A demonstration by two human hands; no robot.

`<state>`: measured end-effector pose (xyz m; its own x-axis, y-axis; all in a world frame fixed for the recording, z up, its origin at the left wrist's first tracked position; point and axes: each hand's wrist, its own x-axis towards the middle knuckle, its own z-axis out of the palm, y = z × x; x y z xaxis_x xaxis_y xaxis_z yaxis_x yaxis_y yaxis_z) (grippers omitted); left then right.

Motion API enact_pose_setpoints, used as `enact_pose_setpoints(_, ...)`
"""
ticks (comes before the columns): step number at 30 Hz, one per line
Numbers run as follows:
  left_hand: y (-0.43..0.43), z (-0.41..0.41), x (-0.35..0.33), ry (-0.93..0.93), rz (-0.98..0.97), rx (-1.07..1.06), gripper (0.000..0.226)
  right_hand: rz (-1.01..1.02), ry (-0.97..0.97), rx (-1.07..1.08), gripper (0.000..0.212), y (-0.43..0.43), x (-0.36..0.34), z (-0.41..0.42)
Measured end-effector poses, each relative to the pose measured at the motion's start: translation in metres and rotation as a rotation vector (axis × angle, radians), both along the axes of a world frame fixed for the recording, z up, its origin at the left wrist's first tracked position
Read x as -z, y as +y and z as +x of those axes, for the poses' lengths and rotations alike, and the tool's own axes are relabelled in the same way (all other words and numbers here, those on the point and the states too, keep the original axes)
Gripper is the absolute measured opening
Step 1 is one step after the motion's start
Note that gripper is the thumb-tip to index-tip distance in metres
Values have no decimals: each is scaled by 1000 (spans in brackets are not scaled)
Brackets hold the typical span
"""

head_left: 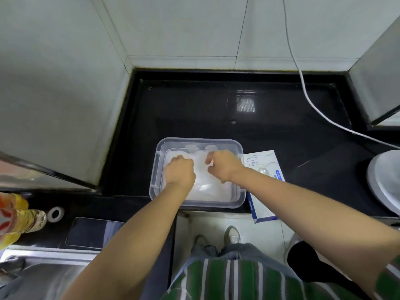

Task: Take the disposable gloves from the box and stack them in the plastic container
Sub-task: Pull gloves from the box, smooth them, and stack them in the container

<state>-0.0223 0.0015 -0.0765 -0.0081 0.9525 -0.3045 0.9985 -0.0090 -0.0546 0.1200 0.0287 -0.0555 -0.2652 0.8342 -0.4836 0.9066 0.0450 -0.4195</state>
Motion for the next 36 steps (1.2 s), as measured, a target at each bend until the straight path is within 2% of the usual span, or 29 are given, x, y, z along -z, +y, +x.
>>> enact_pose_setpoints(2,2,12,-13,-43,133,8,25,185,103,88,21,7,-16,12)
enact_pose_setpoints(4,4,25,-25,-163,207,14,24,296,185,226,18,13,-25,32)
enact_pose_setpoints(6,6,41,-35,-291,193,20,25,334,201,341,19,16,-27,58)
enact_pose_setpoints(8,6,64,-39,-422,86,-29,34,280,117,394,18,10,-23,88)
enact_pose_setpoints(11,0,93,-31,-499,-131,-88,60,40,-108,292,13,-12,-7,120)
enact_pose_setpoints(14,-10,103,-19,-495,-127,-85,56,-90,-320,83,13,-36,14,129)
enact_pose_setpoints(16,-14,106,-15,-545,-96,-128,52,-33,-341,42,24,-45,30,128)
enact_pose_setpoints(20,-16,107,-18,-575,-92,-167,51,26,-340,126,26,-50,43,123)
enact_pose_setpoints(25,-19,108,-19,-635,-117,-221,49,138,-432,141,34,-55,49,122)
enact_pose_setpoints(28,-20,106,-21,-605,-86,-213,51,143,-347,165,22,-54,45,125)
enact_pose_setpoints(32,-20,113,-37,-632,157,-143,42,118,-148,245,8,-44,35,134)
enact_pose_setpoints(34,-16,124,-44,-647,200,-6,35,90,-67,275,6,-41,29,137)
enact_pose_setpoints(36,-14,142,-47,-581,138,168,27,50,-70,273,6,-40,24,138)
